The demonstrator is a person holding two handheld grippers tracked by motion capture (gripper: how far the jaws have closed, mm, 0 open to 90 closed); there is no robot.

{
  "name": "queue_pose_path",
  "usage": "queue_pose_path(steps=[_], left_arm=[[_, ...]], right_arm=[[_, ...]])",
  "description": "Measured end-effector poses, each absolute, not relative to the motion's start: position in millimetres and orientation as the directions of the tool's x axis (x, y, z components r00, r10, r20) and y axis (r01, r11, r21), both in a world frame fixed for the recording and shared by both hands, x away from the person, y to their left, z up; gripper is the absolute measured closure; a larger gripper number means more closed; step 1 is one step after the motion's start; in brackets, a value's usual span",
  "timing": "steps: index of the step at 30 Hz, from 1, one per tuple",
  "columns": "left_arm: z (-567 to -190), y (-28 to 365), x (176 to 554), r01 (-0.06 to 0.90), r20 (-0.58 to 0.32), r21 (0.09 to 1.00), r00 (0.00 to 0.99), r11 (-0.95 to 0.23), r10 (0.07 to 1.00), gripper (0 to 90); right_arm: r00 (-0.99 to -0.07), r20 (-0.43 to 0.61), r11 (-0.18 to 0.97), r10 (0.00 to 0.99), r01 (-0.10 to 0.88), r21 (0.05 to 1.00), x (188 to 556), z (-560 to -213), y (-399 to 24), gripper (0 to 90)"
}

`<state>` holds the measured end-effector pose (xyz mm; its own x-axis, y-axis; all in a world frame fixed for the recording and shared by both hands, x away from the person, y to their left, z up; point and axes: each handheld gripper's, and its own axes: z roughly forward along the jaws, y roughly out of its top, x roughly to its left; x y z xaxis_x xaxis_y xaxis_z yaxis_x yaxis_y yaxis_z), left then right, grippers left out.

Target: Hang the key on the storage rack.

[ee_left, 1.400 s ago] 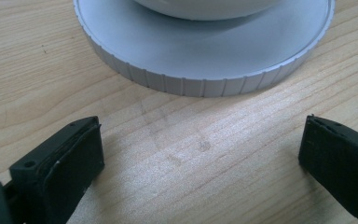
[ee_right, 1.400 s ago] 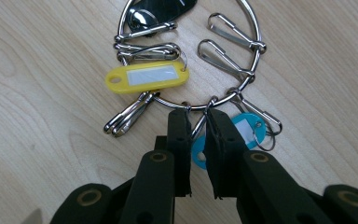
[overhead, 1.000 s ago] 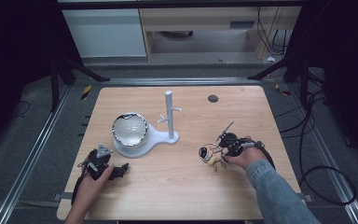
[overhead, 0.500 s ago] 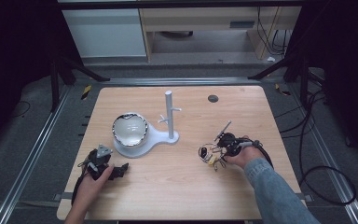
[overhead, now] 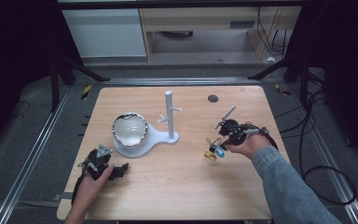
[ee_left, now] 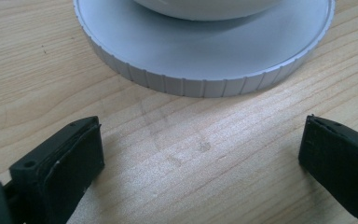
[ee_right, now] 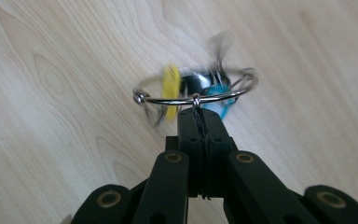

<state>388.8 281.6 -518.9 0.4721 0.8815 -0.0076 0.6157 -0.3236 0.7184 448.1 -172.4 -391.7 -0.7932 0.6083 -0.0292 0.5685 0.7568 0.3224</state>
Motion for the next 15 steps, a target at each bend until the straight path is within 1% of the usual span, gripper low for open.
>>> queue_pose_path(steps=[5,10,15], left_arm=[[-519,282,389,0.616,-0.008,0.718,0.472,-0.324,0.881,0.0],[-519,282,389,0.616,-0.008,0.718,0.472,-0.324,0.881,0.0],[-519,282,389,0.616,-0.008,0.719,0.472,-0.323,0.882,0.0]], right_arm=[[-0.809,-0.065,0.779,0.584,0.537,0.323,453,-368,-166,88.9],[-0.819,-0.091,0.796,0.567,0.516,0.318,457,-353,-161,88.9],[-0.826,-0.094,0.803,0.556,0.506,0.315,460,-342,-157,88.9]])
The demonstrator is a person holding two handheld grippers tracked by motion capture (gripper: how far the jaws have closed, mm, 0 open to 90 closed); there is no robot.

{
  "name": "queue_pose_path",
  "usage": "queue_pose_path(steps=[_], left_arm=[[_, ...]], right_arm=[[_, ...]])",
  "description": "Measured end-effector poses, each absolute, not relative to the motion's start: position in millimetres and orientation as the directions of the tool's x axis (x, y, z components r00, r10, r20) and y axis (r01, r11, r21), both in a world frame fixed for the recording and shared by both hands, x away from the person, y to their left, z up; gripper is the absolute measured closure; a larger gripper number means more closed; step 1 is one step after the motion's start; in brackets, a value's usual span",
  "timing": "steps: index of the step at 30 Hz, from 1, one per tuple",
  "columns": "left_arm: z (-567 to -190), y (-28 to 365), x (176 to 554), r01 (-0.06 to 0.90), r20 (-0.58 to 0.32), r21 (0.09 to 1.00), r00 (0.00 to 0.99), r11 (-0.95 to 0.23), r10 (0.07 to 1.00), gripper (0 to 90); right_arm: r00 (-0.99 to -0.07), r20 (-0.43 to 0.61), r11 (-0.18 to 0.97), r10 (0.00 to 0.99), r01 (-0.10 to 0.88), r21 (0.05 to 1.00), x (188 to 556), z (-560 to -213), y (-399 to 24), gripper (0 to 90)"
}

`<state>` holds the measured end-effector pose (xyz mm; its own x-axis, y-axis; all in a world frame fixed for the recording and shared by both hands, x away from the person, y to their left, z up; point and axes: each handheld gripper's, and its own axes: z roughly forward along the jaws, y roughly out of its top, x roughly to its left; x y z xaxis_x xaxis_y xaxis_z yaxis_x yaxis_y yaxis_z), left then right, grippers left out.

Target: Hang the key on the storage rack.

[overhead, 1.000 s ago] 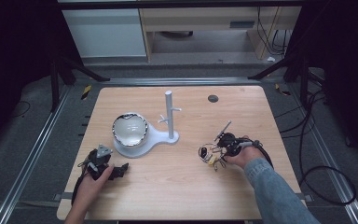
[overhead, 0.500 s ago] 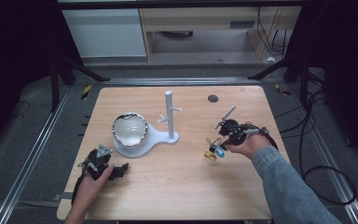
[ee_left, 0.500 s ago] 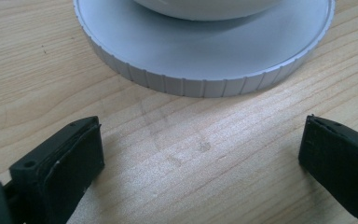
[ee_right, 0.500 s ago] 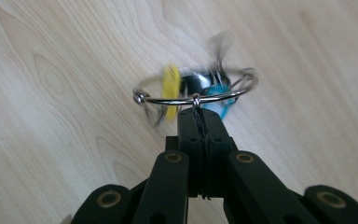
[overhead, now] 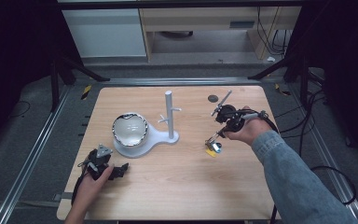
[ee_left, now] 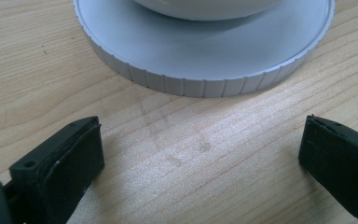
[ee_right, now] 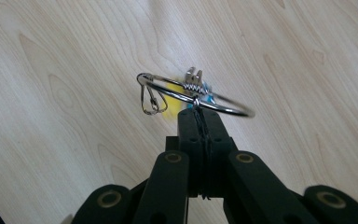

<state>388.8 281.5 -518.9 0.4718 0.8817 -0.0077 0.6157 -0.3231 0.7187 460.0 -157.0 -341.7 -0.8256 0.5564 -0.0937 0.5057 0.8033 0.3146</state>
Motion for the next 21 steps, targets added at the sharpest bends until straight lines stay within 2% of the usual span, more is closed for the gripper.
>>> queue_pose_path(steps=[13,21], left_arm=[[-519,282,389,0.614,-0.006,0.719,0.473,-0.324,0.881,0.0],[-519,282,389,0.615,-0.006,0.719,0.472,-0.325,0.881,0.0]], right_arm=[[-0.848,-0.146,0.843,0.51,0.459,0.28,465,-314,-141,89.0],[-0.85,-0.157,0.845,0.503,0.445,0.297,467,-298,-135,89.0]])
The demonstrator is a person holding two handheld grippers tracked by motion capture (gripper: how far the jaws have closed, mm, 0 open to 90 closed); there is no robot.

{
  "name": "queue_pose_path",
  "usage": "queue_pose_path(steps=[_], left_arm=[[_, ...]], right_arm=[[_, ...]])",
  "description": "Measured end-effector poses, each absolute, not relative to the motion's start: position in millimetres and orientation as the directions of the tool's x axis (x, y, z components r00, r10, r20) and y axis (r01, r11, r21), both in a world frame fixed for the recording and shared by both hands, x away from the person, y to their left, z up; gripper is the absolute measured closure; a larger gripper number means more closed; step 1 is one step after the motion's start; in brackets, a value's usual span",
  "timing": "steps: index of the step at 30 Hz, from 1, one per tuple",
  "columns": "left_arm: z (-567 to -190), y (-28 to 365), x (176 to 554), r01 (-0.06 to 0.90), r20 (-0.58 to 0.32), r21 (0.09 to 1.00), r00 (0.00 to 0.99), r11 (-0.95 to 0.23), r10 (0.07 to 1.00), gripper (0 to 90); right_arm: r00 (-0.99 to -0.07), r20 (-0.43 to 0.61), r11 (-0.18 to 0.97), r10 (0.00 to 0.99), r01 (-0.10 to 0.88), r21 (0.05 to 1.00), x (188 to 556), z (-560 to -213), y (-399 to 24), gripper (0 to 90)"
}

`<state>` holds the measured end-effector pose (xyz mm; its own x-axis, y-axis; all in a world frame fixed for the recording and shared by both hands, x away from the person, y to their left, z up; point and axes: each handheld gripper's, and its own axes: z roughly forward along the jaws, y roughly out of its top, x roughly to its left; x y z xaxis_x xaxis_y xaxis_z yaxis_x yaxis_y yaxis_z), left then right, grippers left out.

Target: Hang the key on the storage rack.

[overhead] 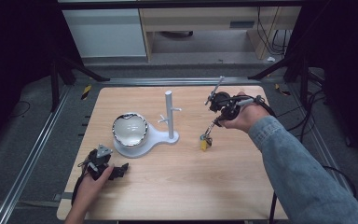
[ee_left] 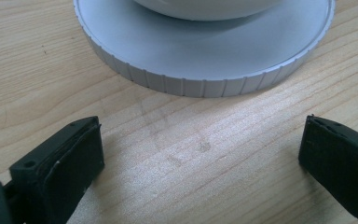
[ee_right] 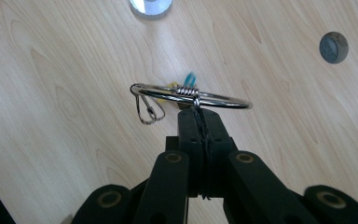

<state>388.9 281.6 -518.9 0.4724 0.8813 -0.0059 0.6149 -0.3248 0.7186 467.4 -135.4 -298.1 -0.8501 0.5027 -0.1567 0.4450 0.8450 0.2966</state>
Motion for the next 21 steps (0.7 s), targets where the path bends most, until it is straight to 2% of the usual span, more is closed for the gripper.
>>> queue_pose_path(steps=[21], left_arm=[[-519,282,389,0.615,-0.006,0.718,0.473,-0.325,0.881,0.0]], right_arm=[[-0.862,-0.18,0.859,0.473,0.407,0.31,475,-266,-121,88.9]])
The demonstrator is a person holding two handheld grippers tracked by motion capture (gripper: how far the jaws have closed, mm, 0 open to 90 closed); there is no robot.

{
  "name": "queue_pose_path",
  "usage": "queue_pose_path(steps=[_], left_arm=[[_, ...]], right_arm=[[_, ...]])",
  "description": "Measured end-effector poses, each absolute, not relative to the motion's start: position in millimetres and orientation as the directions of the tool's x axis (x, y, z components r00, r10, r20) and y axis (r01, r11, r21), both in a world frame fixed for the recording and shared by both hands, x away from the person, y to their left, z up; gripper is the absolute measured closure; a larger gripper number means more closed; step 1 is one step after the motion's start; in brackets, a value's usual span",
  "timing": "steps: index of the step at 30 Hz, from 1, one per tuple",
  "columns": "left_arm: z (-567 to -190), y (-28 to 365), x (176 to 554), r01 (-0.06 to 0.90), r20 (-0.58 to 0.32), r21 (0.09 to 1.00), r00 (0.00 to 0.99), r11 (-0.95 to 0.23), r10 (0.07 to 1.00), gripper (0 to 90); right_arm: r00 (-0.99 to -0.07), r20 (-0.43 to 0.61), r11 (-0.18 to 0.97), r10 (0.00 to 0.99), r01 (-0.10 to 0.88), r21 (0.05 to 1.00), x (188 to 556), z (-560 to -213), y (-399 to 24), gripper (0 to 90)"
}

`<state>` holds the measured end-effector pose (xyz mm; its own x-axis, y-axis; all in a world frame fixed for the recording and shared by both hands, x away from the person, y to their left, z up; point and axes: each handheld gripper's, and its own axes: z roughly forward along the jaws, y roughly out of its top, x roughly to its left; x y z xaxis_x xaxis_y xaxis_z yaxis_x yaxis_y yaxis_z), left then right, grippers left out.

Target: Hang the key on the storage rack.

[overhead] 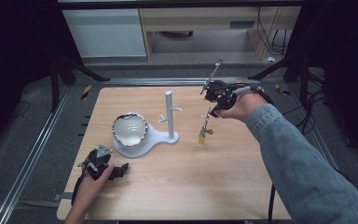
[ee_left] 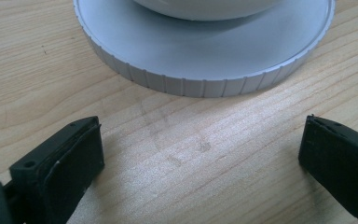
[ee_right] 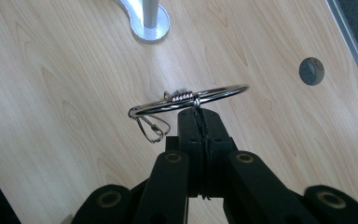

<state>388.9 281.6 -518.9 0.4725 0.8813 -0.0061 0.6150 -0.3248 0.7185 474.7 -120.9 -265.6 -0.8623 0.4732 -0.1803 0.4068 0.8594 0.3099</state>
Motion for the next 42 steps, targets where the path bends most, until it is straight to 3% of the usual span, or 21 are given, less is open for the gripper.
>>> queue_pose_path(steps=[42], left_arm=[[-519,281,389,0.615,-0.006,0.719,0.472,-0.324,0.882,0.0]], right_arm=[[-0.894,-0.207,0.895,0.398,0.329,0.3,480,-221,-75,89.0]])
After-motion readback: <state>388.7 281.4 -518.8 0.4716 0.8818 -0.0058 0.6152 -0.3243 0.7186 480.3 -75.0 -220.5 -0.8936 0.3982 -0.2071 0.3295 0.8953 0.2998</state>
